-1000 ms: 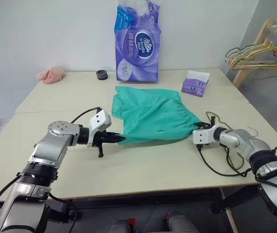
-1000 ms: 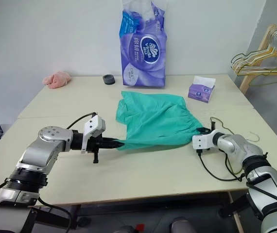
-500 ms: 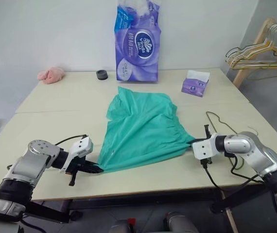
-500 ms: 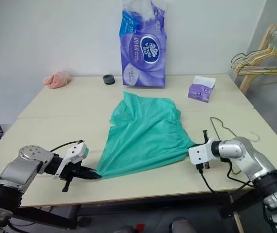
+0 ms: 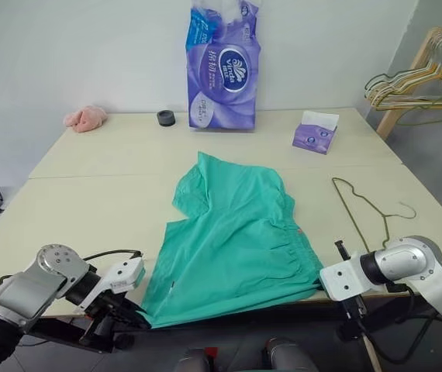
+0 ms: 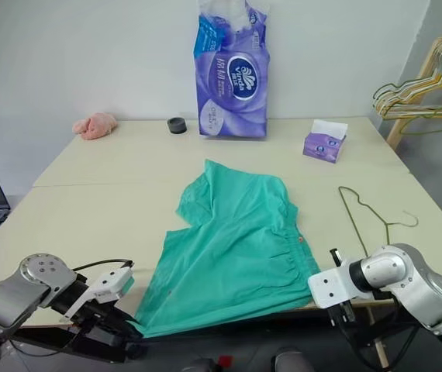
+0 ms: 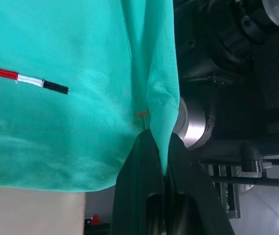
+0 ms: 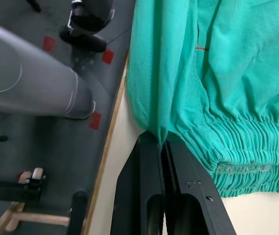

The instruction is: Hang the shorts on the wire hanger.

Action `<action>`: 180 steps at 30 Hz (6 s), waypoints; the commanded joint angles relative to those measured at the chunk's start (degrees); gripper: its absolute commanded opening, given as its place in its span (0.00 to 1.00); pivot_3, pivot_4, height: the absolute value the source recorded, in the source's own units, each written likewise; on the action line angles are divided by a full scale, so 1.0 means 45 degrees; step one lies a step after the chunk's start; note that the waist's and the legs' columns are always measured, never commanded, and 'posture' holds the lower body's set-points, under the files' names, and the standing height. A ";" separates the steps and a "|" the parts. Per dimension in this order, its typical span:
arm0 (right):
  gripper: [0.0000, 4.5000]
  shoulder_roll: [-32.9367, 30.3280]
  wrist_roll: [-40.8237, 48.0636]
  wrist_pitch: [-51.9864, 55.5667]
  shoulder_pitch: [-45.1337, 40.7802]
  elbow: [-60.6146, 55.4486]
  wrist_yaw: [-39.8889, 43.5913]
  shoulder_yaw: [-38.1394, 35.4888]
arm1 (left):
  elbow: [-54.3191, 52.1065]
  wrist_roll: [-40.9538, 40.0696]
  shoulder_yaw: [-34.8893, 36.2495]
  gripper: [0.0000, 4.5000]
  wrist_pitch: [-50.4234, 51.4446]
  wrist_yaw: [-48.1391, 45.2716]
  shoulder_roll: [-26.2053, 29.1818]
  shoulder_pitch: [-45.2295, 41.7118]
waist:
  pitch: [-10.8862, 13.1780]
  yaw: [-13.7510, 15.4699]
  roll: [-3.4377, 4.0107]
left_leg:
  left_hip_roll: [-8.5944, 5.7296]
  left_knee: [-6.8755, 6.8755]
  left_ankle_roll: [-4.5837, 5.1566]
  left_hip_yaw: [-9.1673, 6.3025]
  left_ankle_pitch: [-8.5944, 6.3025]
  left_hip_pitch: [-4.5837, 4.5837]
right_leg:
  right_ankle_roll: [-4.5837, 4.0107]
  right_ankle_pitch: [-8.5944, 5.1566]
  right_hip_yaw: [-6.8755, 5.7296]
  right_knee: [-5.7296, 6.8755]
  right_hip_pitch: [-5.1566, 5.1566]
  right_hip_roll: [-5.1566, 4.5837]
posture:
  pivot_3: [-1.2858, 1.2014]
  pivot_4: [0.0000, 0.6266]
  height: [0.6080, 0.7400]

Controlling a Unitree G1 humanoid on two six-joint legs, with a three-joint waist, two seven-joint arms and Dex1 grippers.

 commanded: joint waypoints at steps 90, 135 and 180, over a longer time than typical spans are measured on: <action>0.70 0.8055 0.1247 -0.0996 -0.7534 1.3224 -0.9050 -0.4165 | -0.0094 0.1086 -0.0636 0.62 0.2312 0.4400 -0.5181 -0.1598 | 0.0086 -0.0652 0.0009 | 0.0059 -0.0032 0.0005 0.0015 -0.0065 0.0150 | -0.0124 0.0044 0.0055 0.0006 0.0101 0.0162 | 0.48 0.07 1.00; 0.70 0.6803 0.5372 1.1276 0.1269 -0.1566 -1.0289 -0.9438 | 0.0984 0.0102 0.1541 0.62 0.0595 0.4303 -0.6006 -0.4845 | 0.0250 -0.0357 -0.0023 | 0.0065 -0.0018 0.0027 0.0058 -0.0113 0.0139 | -0.0037 -0.0032 0.0092 -0.0025 0.0099 0.0145 | 0.45 0.11 1.00; 0.00 0.6274 0.5337 1.3682 0.1066 0.1861 -1.1762 -0.8765 | 0.0822 0.0191 0.0553 0.63 0.0526 0.2832 -0.6998 -0.6821 | 0.0350 -0.1013 -0.0206 | 0.0080 -0.0023 0.0019 0.0054 -0.0122 0.0126 | -0.0026 -0.0027 0.0095 -0.0063 0.0103 0.0187 | 0.45 0.09 1.00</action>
